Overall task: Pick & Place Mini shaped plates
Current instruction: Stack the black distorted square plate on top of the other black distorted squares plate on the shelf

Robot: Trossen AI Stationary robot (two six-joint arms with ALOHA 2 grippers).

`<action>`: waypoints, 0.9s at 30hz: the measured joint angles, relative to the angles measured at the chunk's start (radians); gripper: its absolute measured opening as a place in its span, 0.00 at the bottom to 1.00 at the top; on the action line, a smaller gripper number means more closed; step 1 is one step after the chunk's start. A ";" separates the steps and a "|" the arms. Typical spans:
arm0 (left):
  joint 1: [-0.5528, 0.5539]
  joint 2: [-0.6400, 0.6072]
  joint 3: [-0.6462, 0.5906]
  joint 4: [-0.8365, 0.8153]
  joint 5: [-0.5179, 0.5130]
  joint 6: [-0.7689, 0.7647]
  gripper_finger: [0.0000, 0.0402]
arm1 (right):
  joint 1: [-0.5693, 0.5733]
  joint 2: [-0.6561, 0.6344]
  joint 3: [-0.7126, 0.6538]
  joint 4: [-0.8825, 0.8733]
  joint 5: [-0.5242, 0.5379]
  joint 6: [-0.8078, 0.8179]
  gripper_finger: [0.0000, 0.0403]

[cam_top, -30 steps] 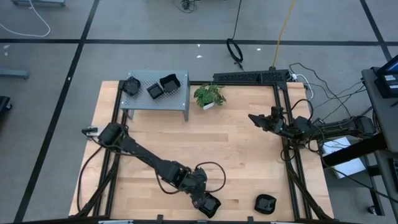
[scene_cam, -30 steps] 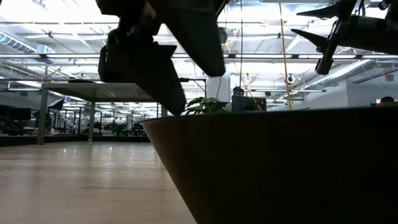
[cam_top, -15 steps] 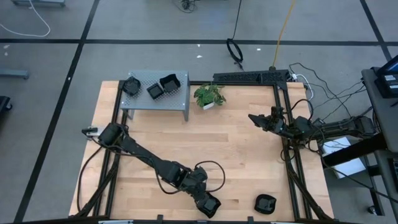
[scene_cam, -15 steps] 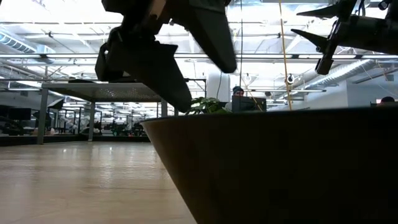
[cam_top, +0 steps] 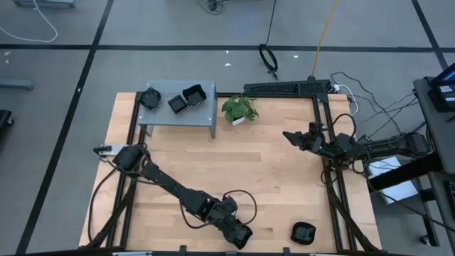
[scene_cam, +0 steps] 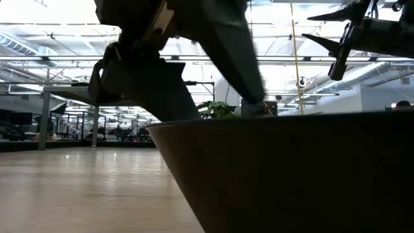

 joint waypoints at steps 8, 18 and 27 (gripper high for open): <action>-0.003 0.068 0.000 0.065 0.099 0.006 0.55 | 0.000 0.001 0.000 -0.024 0.000 0.000 0.32; 0.018 0.069 0.000 0.059 0.126 0.023 0.40 | 0.000 0.007 0.000 -0.045 0.000 0.000 0.32; 0.058 0.070 -0.001 0.083 0.264 0.039 0.03 | 0.000 0.008 0.000 -0.068 0.000 0.000 0.32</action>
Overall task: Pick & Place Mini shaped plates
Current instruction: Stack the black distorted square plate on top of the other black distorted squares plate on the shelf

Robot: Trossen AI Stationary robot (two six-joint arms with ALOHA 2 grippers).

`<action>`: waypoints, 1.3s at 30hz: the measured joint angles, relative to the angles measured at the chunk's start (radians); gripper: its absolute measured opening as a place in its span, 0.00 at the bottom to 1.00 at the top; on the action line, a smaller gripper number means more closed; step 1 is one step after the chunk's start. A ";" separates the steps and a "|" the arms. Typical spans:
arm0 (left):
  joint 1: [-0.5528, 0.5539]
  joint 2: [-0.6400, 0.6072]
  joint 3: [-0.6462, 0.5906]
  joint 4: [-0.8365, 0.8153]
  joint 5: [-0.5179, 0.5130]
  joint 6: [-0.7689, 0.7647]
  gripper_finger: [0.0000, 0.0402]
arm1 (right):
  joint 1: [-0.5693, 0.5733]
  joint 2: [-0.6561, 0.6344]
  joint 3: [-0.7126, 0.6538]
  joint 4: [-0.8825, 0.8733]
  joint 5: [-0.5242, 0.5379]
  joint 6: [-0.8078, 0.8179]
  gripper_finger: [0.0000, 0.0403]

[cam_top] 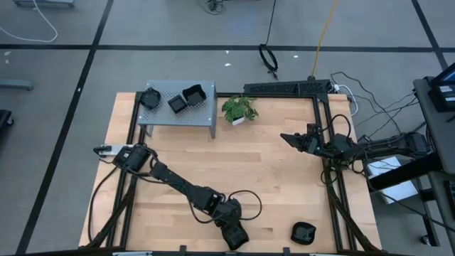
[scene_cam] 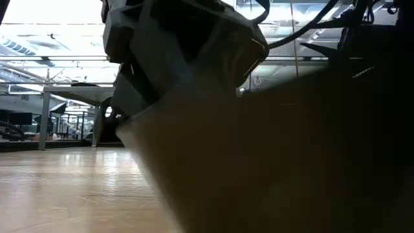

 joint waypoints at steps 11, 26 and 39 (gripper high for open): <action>0.076 -0.047 -0.001 -0.006 0.110 0.143 0.02 | 0.000 0.001 0.000 0.000 0.000 0.000 0.32; 0.334 -0.290 0.000 -0.058 -0.050 0.340 0.01 | 0.000 0.002 0.000 -0.008 0.000 0.000 0.32; 0.586 -0.580 0.001 -0.084 -0.572 0.592 0.03 | 0.000 0.002 0.000 -0.010 0.000 0.000 0.32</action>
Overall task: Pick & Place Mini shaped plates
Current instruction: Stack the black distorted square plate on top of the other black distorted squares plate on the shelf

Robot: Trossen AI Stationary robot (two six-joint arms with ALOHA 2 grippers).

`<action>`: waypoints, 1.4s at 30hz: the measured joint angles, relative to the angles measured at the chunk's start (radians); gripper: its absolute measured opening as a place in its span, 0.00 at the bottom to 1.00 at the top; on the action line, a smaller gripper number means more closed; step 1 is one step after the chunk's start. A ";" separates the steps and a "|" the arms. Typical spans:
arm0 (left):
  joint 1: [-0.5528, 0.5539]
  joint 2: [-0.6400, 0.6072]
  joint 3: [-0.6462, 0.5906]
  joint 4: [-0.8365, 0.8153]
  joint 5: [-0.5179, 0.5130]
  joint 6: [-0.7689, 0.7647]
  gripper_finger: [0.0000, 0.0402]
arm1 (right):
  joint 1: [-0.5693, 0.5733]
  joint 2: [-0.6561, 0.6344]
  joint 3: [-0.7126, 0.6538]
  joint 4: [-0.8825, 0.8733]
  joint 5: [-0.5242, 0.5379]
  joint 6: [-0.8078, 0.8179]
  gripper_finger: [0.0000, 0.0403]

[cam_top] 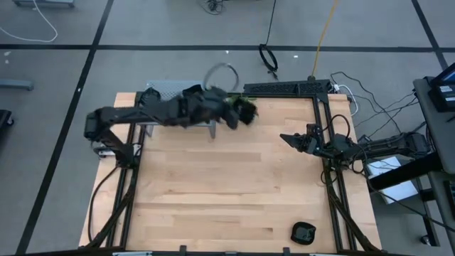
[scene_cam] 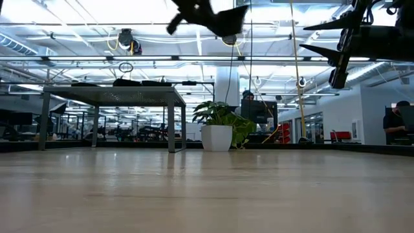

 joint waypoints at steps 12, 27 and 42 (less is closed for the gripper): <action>0.200 -0.180 -0.001 -0.328 -0.047 0.131 0.01 | 0.000 0.001 0.000 0.003 0.000 0.000 0.32; 0.391 -0.210 -0.001 -0.541 0.082 0.485 0.03 | 0.000 0.001 0.000 0.003 0.000 0.000 0.32; 0.635 -0.187 -0.001 -0.592 0.305 0.668 0.01 | 0.000 0.001 0.000 0.003 0.000 0.000 0.32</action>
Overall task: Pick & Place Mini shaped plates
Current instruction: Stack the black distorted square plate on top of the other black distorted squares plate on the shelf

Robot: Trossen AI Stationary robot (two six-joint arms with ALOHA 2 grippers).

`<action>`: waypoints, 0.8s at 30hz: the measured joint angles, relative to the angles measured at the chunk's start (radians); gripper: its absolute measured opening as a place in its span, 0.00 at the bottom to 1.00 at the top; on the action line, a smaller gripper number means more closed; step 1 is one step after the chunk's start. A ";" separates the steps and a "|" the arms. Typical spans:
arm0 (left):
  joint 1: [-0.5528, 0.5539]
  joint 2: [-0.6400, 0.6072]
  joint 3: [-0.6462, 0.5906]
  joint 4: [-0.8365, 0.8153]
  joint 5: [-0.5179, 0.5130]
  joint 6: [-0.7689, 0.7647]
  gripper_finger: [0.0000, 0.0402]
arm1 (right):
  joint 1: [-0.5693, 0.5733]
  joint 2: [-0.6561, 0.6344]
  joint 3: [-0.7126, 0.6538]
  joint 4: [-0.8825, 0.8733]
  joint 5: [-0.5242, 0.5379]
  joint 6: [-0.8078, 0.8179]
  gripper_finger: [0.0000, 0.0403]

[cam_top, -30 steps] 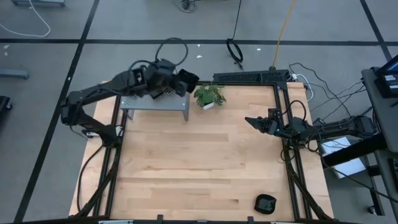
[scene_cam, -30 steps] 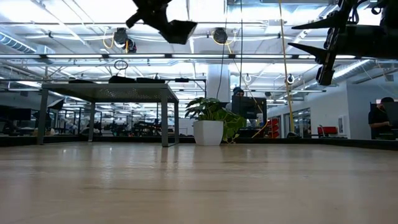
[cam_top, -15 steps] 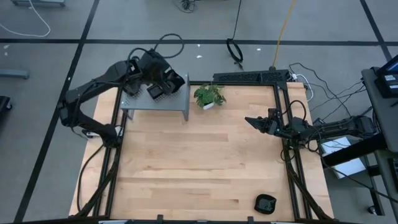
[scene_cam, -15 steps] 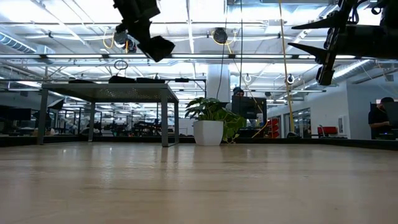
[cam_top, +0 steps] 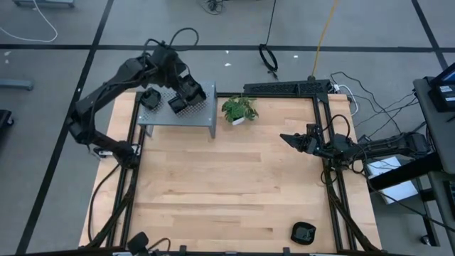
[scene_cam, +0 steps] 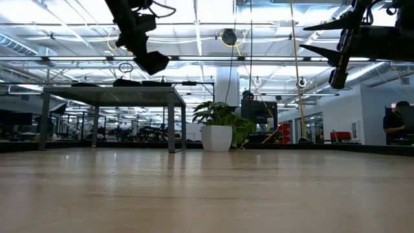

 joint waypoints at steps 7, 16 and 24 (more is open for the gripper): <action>0.026 0.044 0.000 0.001 0.046 0.015 0.06 | 0.000 0.000 0.000 0.000 0.000 0.000 0.32; 0.026 0.085 0.000 0.009 0.060 0.048 0.07 | 0.000 0.000 0.000 0.000 0.000 0.000 0.32; 0.026 0.081 0.000 0.056 0.051 0.060 0.14 | 0.000 0.000 0.000 0.000 0.000 0.000 0.32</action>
